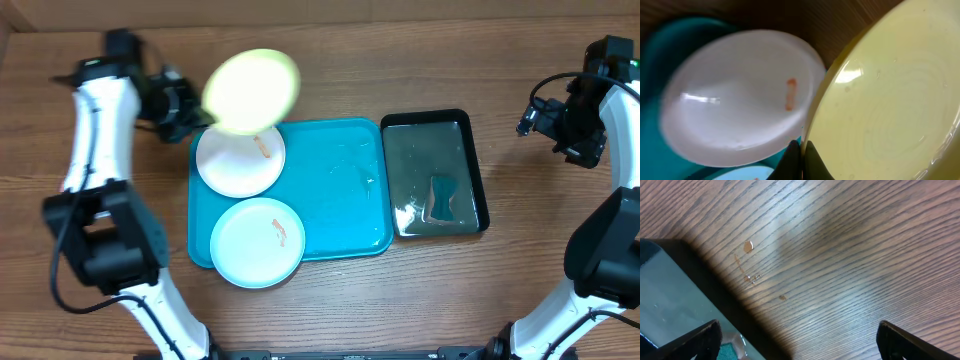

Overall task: Clean dirty plates on tray and stack at the side
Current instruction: 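Lift yellow plate with left gripper and carry it to table's left, then lower the yellow plate onto the table and release it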

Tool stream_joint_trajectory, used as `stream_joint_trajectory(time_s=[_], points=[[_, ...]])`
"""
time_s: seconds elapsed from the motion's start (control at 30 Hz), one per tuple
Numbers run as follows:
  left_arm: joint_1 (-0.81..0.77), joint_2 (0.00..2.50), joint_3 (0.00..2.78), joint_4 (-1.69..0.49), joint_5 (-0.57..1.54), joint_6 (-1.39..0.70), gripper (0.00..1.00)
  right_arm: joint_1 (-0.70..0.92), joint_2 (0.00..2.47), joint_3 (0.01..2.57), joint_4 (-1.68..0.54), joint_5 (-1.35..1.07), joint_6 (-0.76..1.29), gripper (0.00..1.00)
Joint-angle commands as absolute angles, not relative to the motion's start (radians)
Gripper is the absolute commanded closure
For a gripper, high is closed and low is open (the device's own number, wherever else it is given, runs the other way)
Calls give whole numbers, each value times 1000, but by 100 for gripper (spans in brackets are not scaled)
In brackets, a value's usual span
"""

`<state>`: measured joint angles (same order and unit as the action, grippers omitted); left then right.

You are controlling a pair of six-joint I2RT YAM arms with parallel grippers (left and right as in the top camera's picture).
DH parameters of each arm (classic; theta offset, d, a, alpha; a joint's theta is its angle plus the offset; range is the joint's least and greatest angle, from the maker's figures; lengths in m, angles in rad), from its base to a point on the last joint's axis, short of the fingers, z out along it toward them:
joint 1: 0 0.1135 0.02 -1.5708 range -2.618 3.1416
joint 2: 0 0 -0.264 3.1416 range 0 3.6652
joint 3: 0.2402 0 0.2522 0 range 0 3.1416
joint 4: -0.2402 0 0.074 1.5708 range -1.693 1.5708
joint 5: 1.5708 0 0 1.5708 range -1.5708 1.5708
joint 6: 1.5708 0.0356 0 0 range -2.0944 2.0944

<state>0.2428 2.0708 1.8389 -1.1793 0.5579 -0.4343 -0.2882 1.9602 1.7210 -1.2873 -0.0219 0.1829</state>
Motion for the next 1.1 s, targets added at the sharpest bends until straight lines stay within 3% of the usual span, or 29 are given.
stream_joint_trajectory(time_s=[0.0, 0.23, 0.43, 1.07], points=[[355, 2067, 1851, -1209, 572, -389, 96, -291, 1954, 1727, -1284, -24, 186, 0], [529, 2067, 1850, -1260, 263, -425, 96, -291, 1954, 1727, -1284, -24, 186, 0], [564, 2067, 1829, -1255, -6, -495, 96, -291, 1954, 1727, -1284, -23, 186, 0], [509, 2067, 1696, -1058, -110, -495, 96, -291, 1954, 1727, -1284, -24, 186, 0]])
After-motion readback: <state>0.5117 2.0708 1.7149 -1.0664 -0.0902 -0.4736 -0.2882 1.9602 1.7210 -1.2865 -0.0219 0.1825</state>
